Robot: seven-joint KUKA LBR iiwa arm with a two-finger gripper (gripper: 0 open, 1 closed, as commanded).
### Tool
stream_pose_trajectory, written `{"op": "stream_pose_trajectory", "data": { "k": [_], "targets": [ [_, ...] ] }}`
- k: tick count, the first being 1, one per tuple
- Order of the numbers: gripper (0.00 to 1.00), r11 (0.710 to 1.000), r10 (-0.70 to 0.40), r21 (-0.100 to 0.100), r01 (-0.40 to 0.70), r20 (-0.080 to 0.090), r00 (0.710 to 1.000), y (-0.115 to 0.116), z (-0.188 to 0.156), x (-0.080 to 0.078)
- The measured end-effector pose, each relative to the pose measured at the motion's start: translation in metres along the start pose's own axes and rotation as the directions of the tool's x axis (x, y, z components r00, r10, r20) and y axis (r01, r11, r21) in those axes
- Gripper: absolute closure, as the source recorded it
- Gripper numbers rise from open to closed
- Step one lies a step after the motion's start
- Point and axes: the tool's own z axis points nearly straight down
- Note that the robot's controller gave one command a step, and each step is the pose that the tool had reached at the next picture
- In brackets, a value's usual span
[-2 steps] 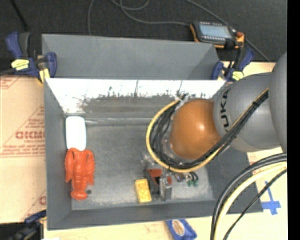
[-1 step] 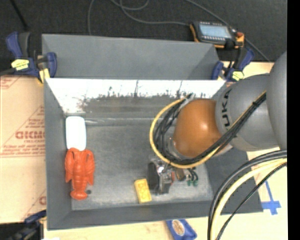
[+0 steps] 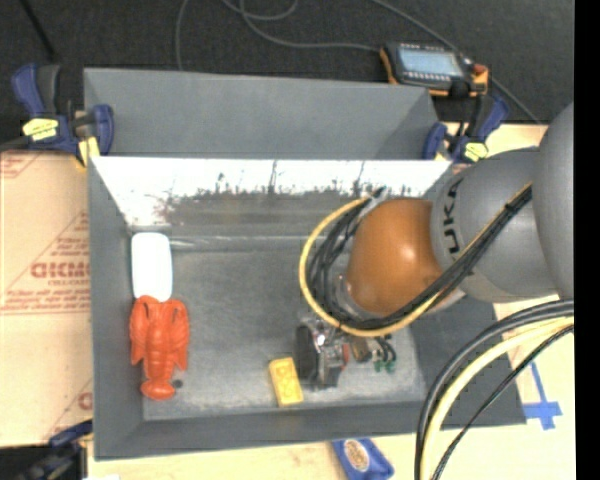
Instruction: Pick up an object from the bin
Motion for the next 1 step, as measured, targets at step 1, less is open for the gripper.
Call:
{"op": "stream_pose_trajectory", "data": {
  "k": [1],
  "targets": [
    [1.00, 1.000, 0.000, 0.000, 0.000, -0.004, 1.000, 0.0001, -0.0043, 0.0013]
  ]
}}
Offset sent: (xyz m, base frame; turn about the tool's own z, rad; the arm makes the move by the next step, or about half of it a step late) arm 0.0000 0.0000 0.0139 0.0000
